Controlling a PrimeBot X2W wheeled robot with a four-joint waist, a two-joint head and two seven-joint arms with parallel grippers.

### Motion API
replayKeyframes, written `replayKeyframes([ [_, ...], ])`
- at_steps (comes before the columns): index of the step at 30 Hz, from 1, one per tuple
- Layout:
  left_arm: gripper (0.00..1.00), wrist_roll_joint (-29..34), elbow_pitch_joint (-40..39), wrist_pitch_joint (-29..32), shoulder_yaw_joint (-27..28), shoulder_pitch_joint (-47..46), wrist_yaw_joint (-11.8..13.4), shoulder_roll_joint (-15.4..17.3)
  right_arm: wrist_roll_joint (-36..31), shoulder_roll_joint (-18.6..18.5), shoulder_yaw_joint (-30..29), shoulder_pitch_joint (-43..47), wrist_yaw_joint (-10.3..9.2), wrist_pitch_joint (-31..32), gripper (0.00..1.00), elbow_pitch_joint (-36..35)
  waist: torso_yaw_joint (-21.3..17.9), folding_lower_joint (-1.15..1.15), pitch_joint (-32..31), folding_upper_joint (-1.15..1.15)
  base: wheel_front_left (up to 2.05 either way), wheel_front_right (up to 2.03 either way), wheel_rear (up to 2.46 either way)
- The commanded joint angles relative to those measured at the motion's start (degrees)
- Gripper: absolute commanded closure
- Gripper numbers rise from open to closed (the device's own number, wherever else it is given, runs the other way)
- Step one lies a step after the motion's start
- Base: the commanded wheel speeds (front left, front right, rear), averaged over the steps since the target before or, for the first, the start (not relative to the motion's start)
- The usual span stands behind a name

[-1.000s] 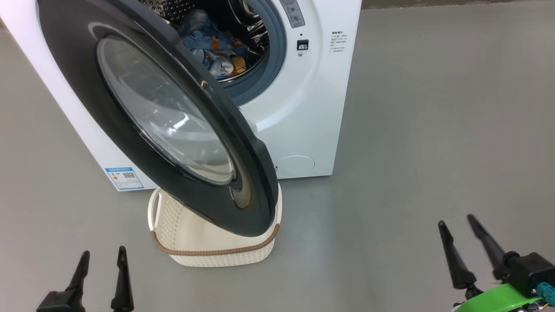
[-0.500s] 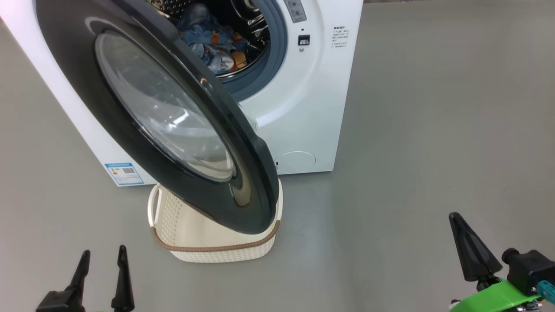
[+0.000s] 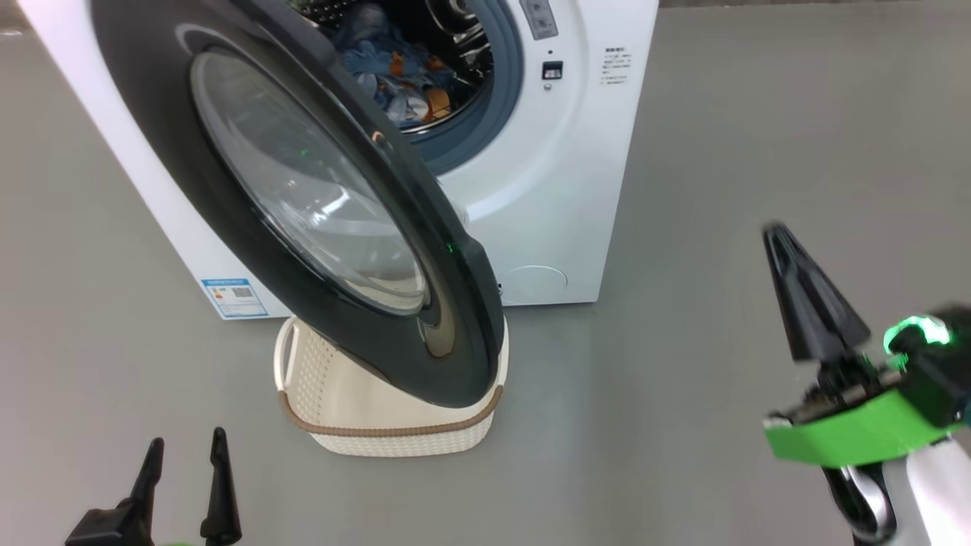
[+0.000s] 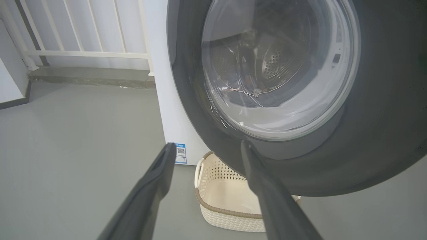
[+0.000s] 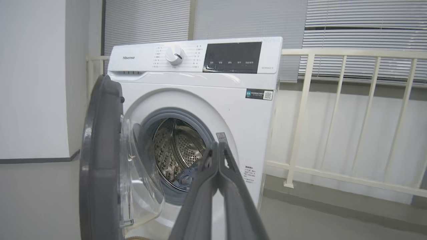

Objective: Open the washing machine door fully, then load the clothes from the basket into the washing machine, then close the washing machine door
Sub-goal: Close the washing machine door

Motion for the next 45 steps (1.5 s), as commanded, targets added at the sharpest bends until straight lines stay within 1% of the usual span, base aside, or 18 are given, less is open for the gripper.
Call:
replayKeyframes([
  [1, 0.0, -0.52, -1.26, -0.37, 1.67, -1.11, 0.38, 0.68, 0.51, -0.66, 1.99, -2.8, 0.09, -0.27, 1.0, -2.24, 0.42, 0.0, -0.36, 0.0, 0.0, 0.0, 0.0],
  [4, 0.0, -0.86, -1.26, -0.37, 1.16, -1.22, 0.22, 0.68, 1.11, -0.88, 4.92, -6.27, 0.09, -0.27, 1.0, -4.58, 1.27, 0.0, -0.65, 0.0, 0.0, 0.0, 0.0],
  [10, 0.0, -1.94, -1.63, -0.37, 0.05, -1.24, 0.16, 0.68, 1.85, -0.18, 10.43, -12.48, 0.09, -0.27, 1.0, -8.65, 3.55, 0.0, -1.15, 0.0, 0.0, 0.0, 0.0],
  [15, 0.0, -2.63, -2.12, -0.37, -0.5, -1.09, 0.38, 0.68, 2.5, 0.97, 14.66, -15.21, 0.09, -0.27, 1.0, -8.88, 5.23, 0.0, -0.98, 0.0, 0.0, 0.0, 0.0],
  [19, 0.0, -3.31, -2.3, -0.37, -1.37, -1.41, 0.58, 0.68, 3.31, 2.12, 16.47, -15.73, 0.09, -0.27, 1.0, -6.98, 6.16, 0.0, -0.4, 0.0, 0.0, 0.0, 0.0],
  [23, 0.0, -4.87, -3.51, -0.37, -2.81, -2.32, 0.88, 0.68, 4.13, 3.3, 19.28, -15.85, 0.09, -0.27, 1.0, -2.88, 7.18, 0.0, 0.93, 0.0, 0.0, 0.0, 0.0],
  [31, 0.0, -5.37, -5.62, -0.37, -6.49, -5.21, 1.83, 0.68, 5.48, 4.27, 25.35, -15.9, 0.09, -0.27, 1.0, 4.67, 8.83, 0.0, 3.25, 0.0, 0.0, 0.0, 0.0],
  [35, 0.0, -5.51, -6.17, -0.37, -7.2, -6.14, 2.23, 0.68, 6.14, 4.76, 26.27, -15.49, 0.09, -0.27, 1.0, 6.98, 9.21, 0.0, 4.14, 0.0, 0.0, 0.0, 0.0],
  [45, 0.0, -5.59, -7.55, -0.37, -8.62, -7.23, 2.93, 0.68, 6.71, 4.01, 26.34, -14.31, 0.09, -0.27, 1.0, 12.6, 10.34, 0.0, 6.42, 0.0, 0.0, 0.0, 0.0],
])
